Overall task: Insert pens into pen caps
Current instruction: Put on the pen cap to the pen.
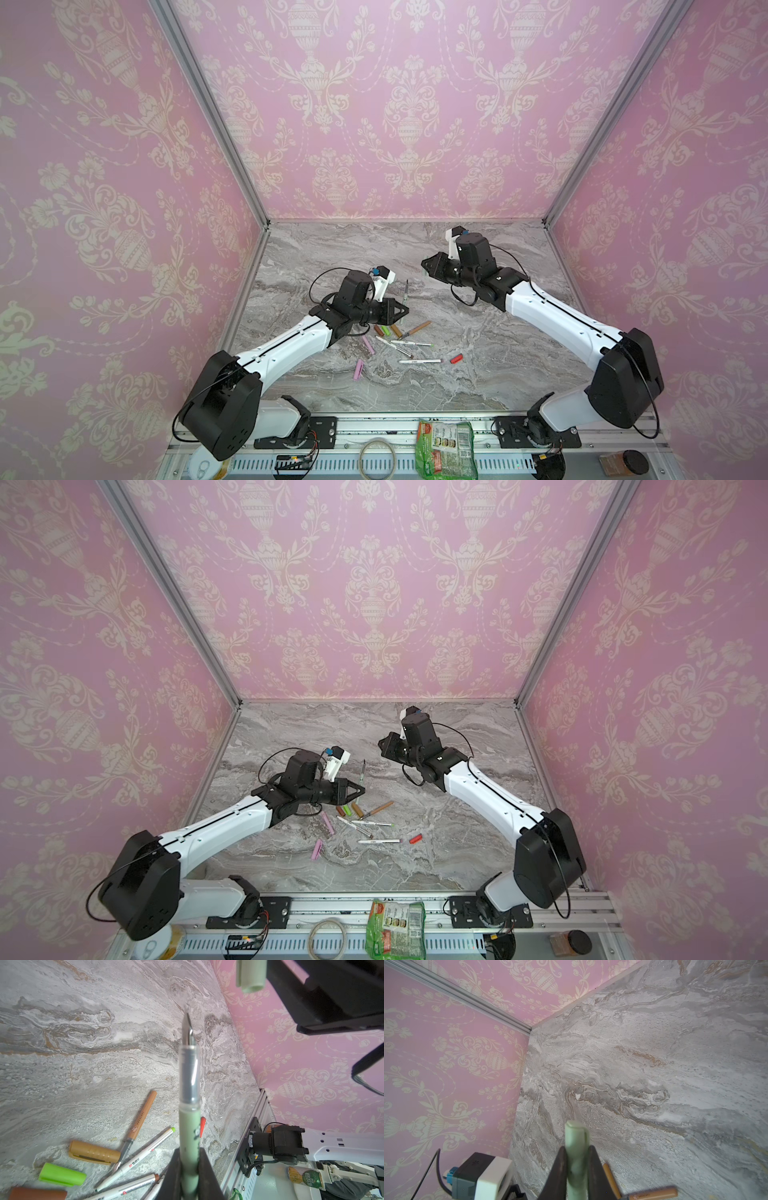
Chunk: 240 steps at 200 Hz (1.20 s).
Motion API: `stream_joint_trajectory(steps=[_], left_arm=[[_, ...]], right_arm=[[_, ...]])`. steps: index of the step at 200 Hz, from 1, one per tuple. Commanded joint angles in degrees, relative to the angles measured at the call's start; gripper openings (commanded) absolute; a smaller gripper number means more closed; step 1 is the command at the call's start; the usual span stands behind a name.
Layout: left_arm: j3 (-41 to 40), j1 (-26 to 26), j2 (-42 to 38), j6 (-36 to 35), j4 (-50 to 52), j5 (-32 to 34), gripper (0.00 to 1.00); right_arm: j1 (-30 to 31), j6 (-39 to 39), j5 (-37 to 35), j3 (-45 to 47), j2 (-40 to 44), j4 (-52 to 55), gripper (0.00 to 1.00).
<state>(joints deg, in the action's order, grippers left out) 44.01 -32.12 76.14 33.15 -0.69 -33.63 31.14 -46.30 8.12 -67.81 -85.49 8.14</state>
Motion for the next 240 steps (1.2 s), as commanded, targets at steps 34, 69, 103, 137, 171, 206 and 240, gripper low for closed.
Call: stream_joint_trajectory(steps=[34, 69, 103, 137, 171, 206, 240], left_arm=[[2.82, -0.48, 0.93, 0.33, -0.32, -4.05, 0.00], [3.45, -0.69, 1.73, -0.07, -0.19, -4.39, 0.00], [3.45, -0.80, 2.08, -0.04, -0.30, -4.08, 0.00], [3.54, -0.83, 2.32, -0.18, -0.27, -3.64, 0.00], [3.80, -0.84, 2.60, -0.13, -0.54, -3.16, 0.00], [3.72, -0.84, 2.70, 0.05, -0.80, -2.52, 0.00], [3.37, -0.84, 2.25, -0.01, -0.98, -1.81, 0.00]], right_arm=[[-0.28, 0.72, 3.43, -2.87, -3.88, -3.80, 0.09], [0.06, -0.42, 5.83, -2.98, -5.47, -5.26, 0.09], [0.51, -0.80, 6.56, -2.85, -5.66, -5.99, 0.09], [0.57, -0.95, 7.06, -2.72, -5.38, -6.13, 0.09], [1.30, -1.04, 7.23, -2.41, -5.32, -6.29, 0.09], [1.76, -1.16, 7.26, -1.91, -5.05, -6.52, 0.09], [1.82, -0.33, 5.97, -1.14, -4.07, -5.94, 0.09]])
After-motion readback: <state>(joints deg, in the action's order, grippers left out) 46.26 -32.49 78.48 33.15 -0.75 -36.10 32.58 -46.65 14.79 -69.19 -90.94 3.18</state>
